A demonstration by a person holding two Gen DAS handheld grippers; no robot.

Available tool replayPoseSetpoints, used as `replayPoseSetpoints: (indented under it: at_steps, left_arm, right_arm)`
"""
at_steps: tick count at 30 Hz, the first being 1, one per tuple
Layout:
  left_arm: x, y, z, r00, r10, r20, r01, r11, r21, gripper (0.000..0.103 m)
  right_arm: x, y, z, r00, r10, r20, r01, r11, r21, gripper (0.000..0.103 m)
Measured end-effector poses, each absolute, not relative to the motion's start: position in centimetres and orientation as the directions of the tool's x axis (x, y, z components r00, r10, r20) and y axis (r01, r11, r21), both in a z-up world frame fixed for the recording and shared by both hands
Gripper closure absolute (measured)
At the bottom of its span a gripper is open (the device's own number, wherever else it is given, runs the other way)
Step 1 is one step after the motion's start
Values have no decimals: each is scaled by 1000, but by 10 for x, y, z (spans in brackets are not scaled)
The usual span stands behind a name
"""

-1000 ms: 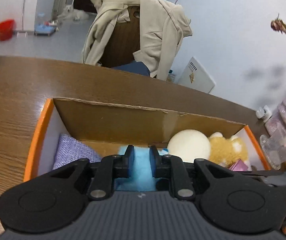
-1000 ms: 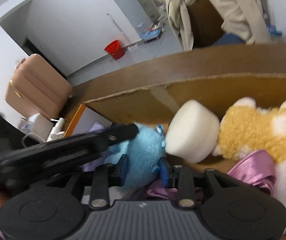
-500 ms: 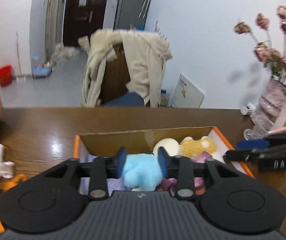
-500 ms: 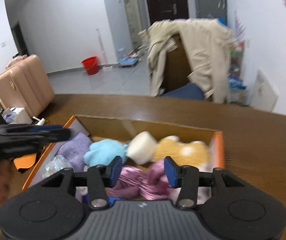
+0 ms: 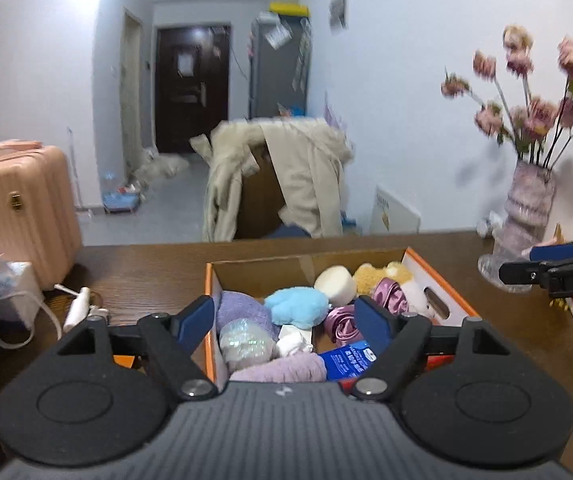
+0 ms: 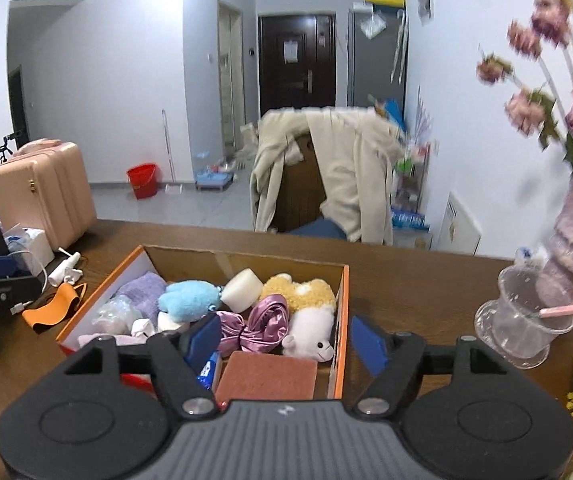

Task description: Organize soft objects

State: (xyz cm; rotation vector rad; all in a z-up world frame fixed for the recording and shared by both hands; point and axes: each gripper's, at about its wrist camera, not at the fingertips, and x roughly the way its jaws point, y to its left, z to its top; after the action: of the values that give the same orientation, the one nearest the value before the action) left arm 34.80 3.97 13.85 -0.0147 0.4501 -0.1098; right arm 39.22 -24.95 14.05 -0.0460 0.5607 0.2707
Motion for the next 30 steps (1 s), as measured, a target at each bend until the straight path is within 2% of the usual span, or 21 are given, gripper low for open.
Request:
replayPoseSetpoints:
  at_steps: [4,8,12,18,24,30]
  left_arm:
    - [276,36,116,941,-64,-333,63,998,-15,19]
    - [203,36,86,958,-40,-285,35,999,-22,14]
    - [138,34,68,965,-16,-262,10,1000,-26,7]
    - [59,30,54,968,13,-251,-10,1000,13,3]
    - [44,27,65,978,-4,-207,8,1000,17,2]
    - [46,28,64,976,-14,-216,15,1000,6,0]
  right_arm:
    - [327,-252,125,862,253,-438,-271,962,23,27]
    - [254,-254,98,886,261,-384,-266,963,41,22]
    - [189,-254,76,888,264,-377,-255,964,75,16]
    - [100,-244,45,877,270,-397,-255,963,91,15]
    - [69,-231,43,877,283,-389,-283,957,59,15]
    - [74,-229,46,876,270,-399,-261,962,79,14]
